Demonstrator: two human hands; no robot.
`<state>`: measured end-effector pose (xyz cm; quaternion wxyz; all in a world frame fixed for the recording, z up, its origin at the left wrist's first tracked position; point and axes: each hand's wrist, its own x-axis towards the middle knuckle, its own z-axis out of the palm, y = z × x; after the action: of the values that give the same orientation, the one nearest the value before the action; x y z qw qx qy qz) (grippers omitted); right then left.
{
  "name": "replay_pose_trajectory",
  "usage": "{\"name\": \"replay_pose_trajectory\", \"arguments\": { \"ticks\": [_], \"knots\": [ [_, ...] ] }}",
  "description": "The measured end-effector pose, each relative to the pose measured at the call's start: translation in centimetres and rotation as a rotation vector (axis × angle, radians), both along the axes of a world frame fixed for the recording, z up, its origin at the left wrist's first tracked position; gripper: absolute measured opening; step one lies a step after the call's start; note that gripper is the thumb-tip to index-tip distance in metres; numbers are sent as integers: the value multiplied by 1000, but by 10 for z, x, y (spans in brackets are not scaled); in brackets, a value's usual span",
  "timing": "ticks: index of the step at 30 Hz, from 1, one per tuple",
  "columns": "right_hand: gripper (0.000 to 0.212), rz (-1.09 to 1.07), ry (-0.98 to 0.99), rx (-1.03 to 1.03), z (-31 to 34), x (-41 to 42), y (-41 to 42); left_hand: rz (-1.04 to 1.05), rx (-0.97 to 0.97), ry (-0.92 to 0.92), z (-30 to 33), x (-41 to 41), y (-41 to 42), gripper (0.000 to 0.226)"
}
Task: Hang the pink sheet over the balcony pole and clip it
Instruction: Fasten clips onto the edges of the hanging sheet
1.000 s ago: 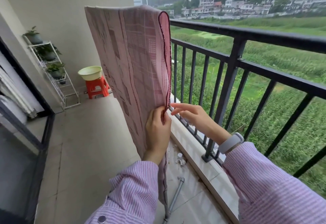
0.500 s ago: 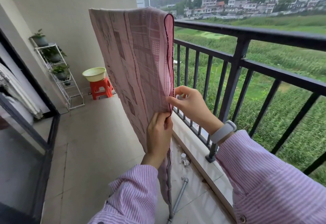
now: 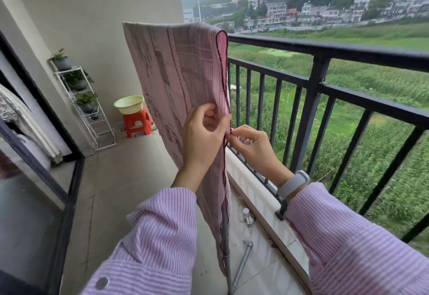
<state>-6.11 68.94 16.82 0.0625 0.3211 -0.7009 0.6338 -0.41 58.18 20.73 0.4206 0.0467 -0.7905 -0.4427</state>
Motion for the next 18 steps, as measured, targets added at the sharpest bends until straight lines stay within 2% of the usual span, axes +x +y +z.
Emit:
{"name": "replay_pose_trajectory", "arguments": {
  "ticks": [3, 8, 11, 15, 18],
  "knots": [
    [9, 3, 8, 1, 1, -1, 0, 87, -46, -12, 7, -5, 5, 31],
    [11, -88, 4, -73, -3, -2, 4, 195, -118, 44, 8, -6, 7, 6],
    [12, -99, 26, -79, -2, 1, 6, 138, -100, 65, 5, -2, 9, 10],
    [14, -53, 2, -97, 0, 5, -1, 37, -16, -15, 4, -2, 3, 14],
    [30, -15, -5, -108, -1, 5, -4, -33, 32, -79, 4, -2, -5, 16]
  ]
}}
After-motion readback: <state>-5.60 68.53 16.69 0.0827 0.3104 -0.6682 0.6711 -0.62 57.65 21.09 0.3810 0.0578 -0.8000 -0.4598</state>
